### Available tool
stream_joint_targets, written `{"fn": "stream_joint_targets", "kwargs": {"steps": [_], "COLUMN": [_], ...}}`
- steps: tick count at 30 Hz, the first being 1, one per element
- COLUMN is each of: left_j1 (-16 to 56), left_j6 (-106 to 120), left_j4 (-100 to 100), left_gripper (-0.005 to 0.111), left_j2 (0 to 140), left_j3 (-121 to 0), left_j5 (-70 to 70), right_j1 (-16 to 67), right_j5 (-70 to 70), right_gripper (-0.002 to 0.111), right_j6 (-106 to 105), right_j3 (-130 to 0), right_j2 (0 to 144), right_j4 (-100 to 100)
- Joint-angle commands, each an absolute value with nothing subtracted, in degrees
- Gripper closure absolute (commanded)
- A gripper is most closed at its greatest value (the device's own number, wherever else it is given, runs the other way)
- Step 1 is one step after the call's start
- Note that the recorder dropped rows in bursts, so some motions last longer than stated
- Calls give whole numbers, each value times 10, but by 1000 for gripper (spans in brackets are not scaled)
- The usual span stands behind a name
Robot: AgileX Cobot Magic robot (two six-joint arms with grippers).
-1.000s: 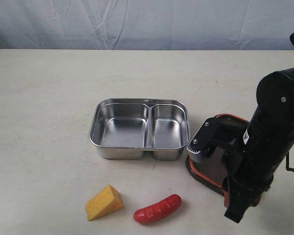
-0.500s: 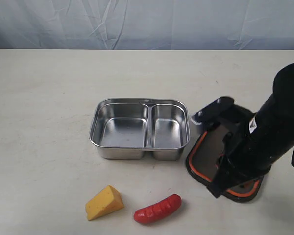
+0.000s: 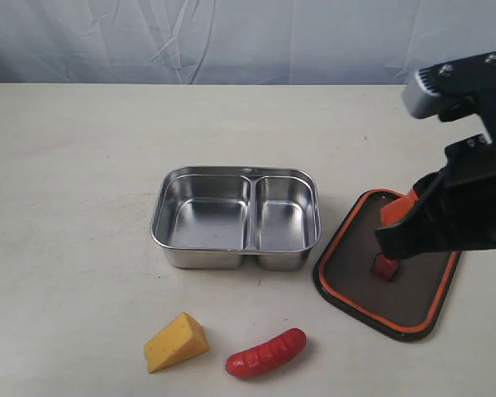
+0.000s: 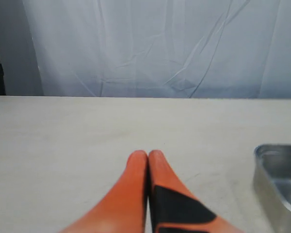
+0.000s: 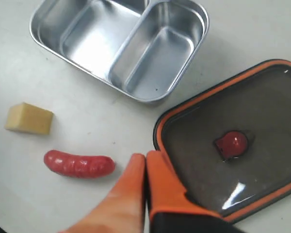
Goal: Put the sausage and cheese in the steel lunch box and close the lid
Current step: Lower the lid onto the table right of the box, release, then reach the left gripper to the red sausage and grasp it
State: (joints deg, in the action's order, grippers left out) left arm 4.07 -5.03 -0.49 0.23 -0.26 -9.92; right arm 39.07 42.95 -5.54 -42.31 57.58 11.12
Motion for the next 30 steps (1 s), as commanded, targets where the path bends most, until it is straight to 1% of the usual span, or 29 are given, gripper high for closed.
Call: {"fn": "stream_joint_targets", "kwargs": {"steps": [1,4,6,9,11,12,13,14,16,17,19,20,22,25,30], "left_j1": [40,40,42,42,42,44,48,68,121,161,255,294,355,399,445], "left_j6": [-69,-102,-178,-263,-290,-310,-344,-400,-333,-232,42,156,195,195,195], "left_j4": [-113,-195,-263,-269,-209,-67,5,123,160,118,-46,-91,-91,-81,-79], "left_gripper": [107,107,107,107,107,107,107,107,107,107,107,107,107,107,107], "left_j2": [0,0,0,0,0,0,5,53,162,229,373,451,561,659,755], "left_j3": [0,0,0,-6,-41,-82,-105,-167,-245,-288,-357,-384,-425,-461,-490], "left_j5": [-18,57,90,101,102,84,58,-14,-96,-144,-261,-292,-308,-311,-351], "right_j1": [388,388,388,388,388,388,388,388,388,388,388,388,388,388,388], "right_j5": [440,459,474,498,506,506,503,492,484,482,481,481,481,470,459], "right_gripper": [108,108,108,108,108,108,108,108,108,108,108,108,108,108,108], "right_j6": [-42,-42,-42,-42,-42,-42,-42,-42,-42,-43,-38,-38,-31,3,63], "right_j3": [-420,-420,-420,-420,-420,-420,-420,-420,-420,-420,-420,-420,-420,-405,-371], "right_j2": [519,495,483,469,466,466,466,466,466,466,466,466,466,466,466], "right_j4": [106,103,91,66,64,64,64,64,57,53,32,28,13,-28,-75]}}
